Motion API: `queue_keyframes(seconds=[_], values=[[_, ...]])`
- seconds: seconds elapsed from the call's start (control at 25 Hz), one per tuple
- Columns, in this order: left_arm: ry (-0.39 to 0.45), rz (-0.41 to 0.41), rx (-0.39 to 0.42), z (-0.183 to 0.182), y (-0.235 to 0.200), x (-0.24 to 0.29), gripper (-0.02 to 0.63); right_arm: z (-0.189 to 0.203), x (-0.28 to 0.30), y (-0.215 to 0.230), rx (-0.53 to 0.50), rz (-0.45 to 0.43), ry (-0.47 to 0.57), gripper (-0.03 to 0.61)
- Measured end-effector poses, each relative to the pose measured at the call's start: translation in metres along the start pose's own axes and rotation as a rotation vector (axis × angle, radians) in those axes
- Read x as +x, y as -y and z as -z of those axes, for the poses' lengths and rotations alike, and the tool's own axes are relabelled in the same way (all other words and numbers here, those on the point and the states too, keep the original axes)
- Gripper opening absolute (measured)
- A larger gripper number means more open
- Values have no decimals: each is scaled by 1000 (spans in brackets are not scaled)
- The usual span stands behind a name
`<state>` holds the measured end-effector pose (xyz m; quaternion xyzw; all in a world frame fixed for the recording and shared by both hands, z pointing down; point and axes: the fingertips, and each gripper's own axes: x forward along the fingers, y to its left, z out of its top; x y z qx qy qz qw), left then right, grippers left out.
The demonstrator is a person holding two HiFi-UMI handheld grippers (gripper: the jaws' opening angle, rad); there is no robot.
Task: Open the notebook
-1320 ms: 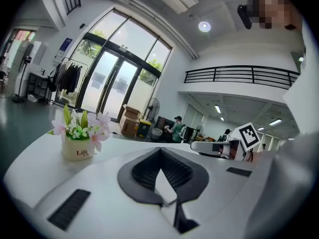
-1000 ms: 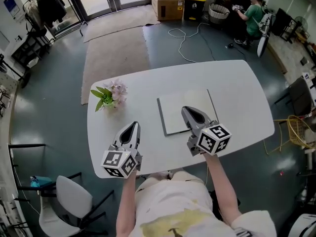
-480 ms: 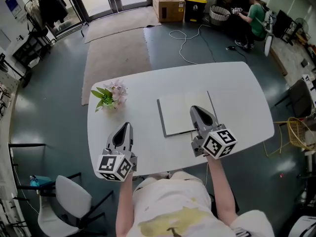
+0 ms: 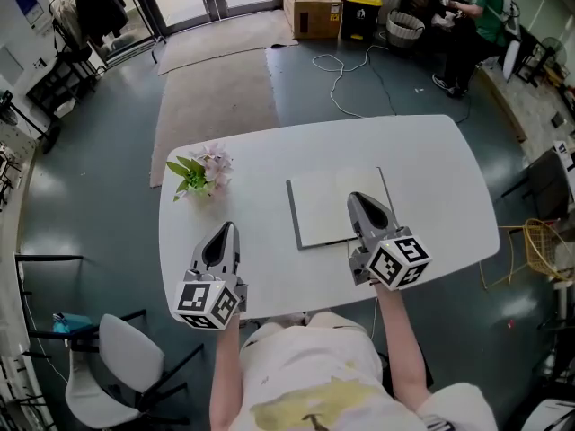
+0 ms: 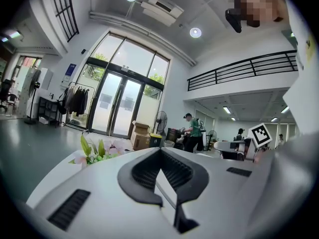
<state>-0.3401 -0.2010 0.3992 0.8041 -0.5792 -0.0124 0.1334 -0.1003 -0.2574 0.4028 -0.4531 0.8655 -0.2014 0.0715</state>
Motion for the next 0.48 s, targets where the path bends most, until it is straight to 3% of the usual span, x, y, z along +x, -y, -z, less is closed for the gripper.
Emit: queue_keyframes(seconds=[0.48], values=[[-16,-46,19,-1,-5,2,-2,-4,-1,11,-43,27,-4,6]])
